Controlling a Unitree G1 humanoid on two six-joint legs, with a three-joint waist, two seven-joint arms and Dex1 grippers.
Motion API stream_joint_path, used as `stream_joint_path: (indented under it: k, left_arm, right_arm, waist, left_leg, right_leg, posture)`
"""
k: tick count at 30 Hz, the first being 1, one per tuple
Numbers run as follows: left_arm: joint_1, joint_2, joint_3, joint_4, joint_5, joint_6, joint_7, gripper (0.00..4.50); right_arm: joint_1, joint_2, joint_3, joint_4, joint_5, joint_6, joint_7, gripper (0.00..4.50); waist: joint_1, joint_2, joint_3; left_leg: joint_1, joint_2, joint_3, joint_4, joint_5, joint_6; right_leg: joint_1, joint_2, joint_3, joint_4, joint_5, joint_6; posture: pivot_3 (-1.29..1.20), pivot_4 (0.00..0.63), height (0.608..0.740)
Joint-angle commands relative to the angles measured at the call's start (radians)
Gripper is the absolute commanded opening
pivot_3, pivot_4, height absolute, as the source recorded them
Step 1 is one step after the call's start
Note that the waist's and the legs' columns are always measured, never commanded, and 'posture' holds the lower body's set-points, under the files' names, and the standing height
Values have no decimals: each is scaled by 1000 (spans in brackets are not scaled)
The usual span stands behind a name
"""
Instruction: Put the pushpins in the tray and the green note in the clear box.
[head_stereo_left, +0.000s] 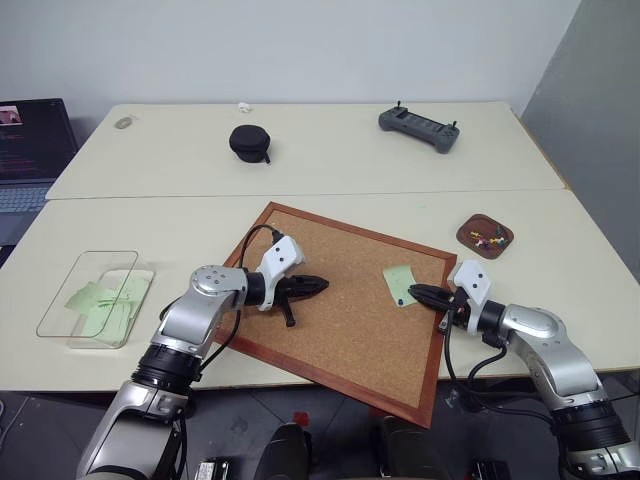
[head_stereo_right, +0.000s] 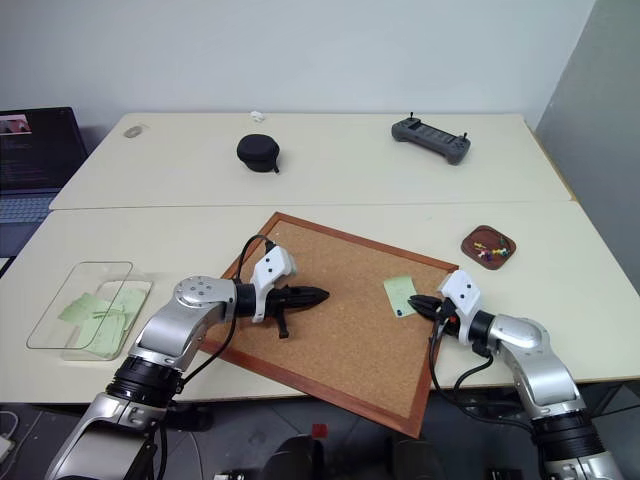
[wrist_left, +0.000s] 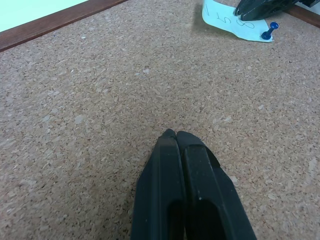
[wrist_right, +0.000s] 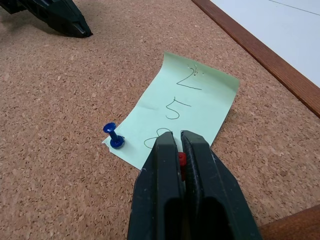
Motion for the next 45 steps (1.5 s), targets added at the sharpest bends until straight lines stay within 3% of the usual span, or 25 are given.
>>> stream_joint_path:
  k: [1, 9, 17, 25, 34, 41, 45]
  left_arm:
    - [5, 4, -12, -4, 16, 7, 1, 0]
    - [-3, 1, -9, 8, 19, 4, 6, 0]
    - [-11, -6, -12, 22, 23, -5, 3, 0]
    - [-15, -5, -15, 25, 25, -10, -1, 0]
    - [-18, -5, -18, 26, 29, -15, -3, 0]
    - [-8, -2, -12, 18, 28, -15, 2, 0]
    - [-5, 0, -12, 15, 27, -14, 2, 0]
  right_arm:
    - [-5, 6, -44, -74, 53, -7, 11, 17]
    - [-10, -3, -71, -168, 116, 37, 16, 17]
    - [-20, -11, -106, -132, 101, 44, -16, 17]
    - [-240, 14, -247, 165, -25, 55, -371, 17]
    - [-425, 21, -319, 445, 3, 136, -443, 17]
    - [-479, 13, -340, 575, 7, 117, -449, 1595]
    - [-481, 14, -340, 584, 2, 108, -447, 2280]
  waist:
    - [0, 0, 0]
    - [0, 0, 0]
    - [0, 0, 0]
    - [0, 0, 0]
    - [-1, 0, 0]
    - [-1, 0, 0]
    - [-2, 0, 0]
  left_leg:
    - [0, 0, 0, 0, 0, 0]
    - [0, 0, -1, 0, 0, 0]
    - [0, 0, 0, 0, 0, 0]
    - [0, 0, 1, 0, 0, 0]
    - [0, 0, 1, 0, 0, 0]
    - [0, 0, 2, -1, 0, 0]
    - [0, 0, 2, -1, 0, 0]
  right_leg:
    - [0, 0, 0, 0, 0, 0]
    - [0, 0, 0, 0, 0, 0]
    - [0, 0, 0, 0, 0, 0]
    - [0, -1, 1, 0, 0, 0]
    - [-1, -1, 1, 0, 0, 0]
    - [-1, -1, 1, 0, 0, 0]
    - [-1, -1, 1, 0, 0, 0]
  posture:
    - [0, 150, 740]
    - [0, 150, 740]
    - [0, 150, 740]
    - [0, 150, 740]
    - [0, 150, 740]
    - [0, 150, 740]
    - [0, 150, 740]
